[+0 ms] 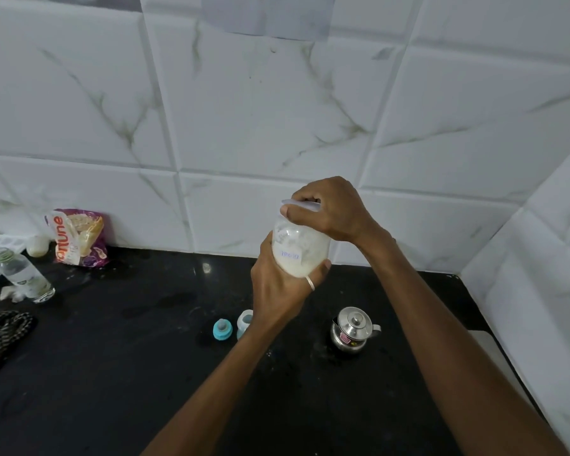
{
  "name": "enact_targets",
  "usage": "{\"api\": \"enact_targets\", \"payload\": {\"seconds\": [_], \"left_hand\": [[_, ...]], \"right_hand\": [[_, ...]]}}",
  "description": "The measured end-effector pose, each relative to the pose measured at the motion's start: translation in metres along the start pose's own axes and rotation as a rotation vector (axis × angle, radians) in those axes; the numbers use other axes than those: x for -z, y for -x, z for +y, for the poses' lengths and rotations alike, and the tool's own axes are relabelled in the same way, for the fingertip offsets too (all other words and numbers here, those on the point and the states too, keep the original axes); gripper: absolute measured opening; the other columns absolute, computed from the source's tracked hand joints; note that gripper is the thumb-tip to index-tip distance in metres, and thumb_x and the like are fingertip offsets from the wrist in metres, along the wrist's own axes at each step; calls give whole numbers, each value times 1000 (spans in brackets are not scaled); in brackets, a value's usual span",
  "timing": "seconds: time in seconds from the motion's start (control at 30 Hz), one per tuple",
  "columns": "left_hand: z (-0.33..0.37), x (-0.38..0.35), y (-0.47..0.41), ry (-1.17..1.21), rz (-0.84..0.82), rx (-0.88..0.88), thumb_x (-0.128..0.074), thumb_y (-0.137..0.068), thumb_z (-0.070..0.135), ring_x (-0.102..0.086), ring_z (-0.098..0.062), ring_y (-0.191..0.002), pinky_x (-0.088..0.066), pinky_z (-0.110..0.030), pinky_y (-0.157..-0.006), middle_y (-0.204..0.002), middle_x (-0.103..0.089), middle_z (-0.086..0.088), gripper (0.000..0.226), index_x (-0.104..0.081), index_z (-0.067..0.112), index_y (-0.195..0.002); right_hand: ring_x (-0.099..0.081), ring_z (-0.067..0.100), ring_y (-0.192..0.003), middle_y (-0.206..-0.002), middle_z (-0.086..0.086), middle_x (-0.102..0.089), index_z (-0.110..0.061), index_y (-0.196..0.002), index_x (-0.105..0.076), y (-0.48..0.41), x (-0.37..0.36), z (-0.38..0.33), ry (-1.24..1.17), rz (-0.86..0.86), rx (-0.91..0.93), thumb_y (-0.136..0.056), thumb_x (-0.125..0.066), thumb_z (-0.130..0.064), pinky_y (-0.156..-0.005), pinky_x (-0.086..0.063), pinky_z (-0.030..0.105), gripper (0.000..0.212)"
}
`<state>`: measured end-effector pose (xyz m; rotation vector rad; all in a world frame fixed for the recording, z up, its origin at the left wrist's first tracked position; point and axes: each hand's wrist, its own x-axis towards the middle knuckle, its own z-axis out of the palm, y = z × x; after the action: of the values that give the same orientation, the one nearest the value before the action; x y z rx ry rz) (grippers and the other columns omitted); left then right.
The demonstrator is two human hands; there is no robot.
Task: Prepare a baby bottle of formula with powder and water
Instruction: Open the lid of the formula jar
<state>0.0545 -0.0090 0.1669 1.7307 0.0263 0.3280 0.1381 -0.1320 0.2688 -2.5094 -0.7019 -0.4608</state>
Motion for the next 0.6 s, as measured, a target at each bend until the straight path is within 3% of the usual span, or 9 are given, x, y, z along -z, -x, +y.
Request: {"api": "enact_targets", "payload": {"seconds": [0.07,0.13,0.23,0.33,0.4,0.5,0.6], "left_hand": [[5,7,3,62,-40,-18,-78,-56,72,-63,2,-110,-51,-7,-80,-120,-61,23,93,-45,35,-135],[5,13,4,113,-74,-32,-81,-58,69,-64,-3,-113,-57,-17,-84,-125,-63,20,92,-45,36,-136],[8,17,6,130,-77,-43,-82,-57,68,-64,-3,-115,-56,-18,-86,-126,-61,23,90,-43,42,-135],[8,18,5,64,-7,-100,-91,-62,53,-64,0,-112,-55,-16,-82,-122,-63,21,79,-47,48,-127],[5,16,4,0,43,-150,-94,-65,43,-65,-9,-113,-60,-27,-85,-124,-64,12,81,-50,39,-132],[1,10,6,-96,107,-195,-93,-68,43,-61,-16,-123,-60,-42,-94,-138,-57,2,97,-41,22,-147],[5,4,9,-114,117,-233,-94,-69,42,-58,-12,-126,-59,-40,-97,-143,-53,3,100,-38,23,-149]], "right_hand": [[-67,23,-71,-75,3,-74,-10,-82,-79,2,8,-2,-138,-49,36,-85,-59,-62,-69,-51,44,56],[-70,14,-86,-91,-8,-77,-17,-101,-81,2,18,-4,-262,-138,35,-84,-61,-58,-77,-54,38,49],[-64,6,-112,-121,-16,-70,-27,-129,-71,0,31,-4,-323,-331,-45,-79,-58,-60,-92,-47,22,61],[-59,10,-119,-138,-14,-61,-36,-143,-58,0,41,-4,-311,-406,-130,-87,-63,-57,-102,-49,32,60],[-61,15,-120,-140,-9,-60,-34,-146,-54,3,48,-14,-222,-349,-221,-89,-56,-72,-105,-50,40,69],[-64,22,-115,-132,-1,-67,-27,-139,-60,5,51,-40,156,-322,-312,-68,-25,-101,-95,-50,37,109],[-68,23,-97,-111,2,-73,-18,-117,-69,5,47,-56,432,-308,-288,-74,-21,-99,-74,-45,34,103]]}}
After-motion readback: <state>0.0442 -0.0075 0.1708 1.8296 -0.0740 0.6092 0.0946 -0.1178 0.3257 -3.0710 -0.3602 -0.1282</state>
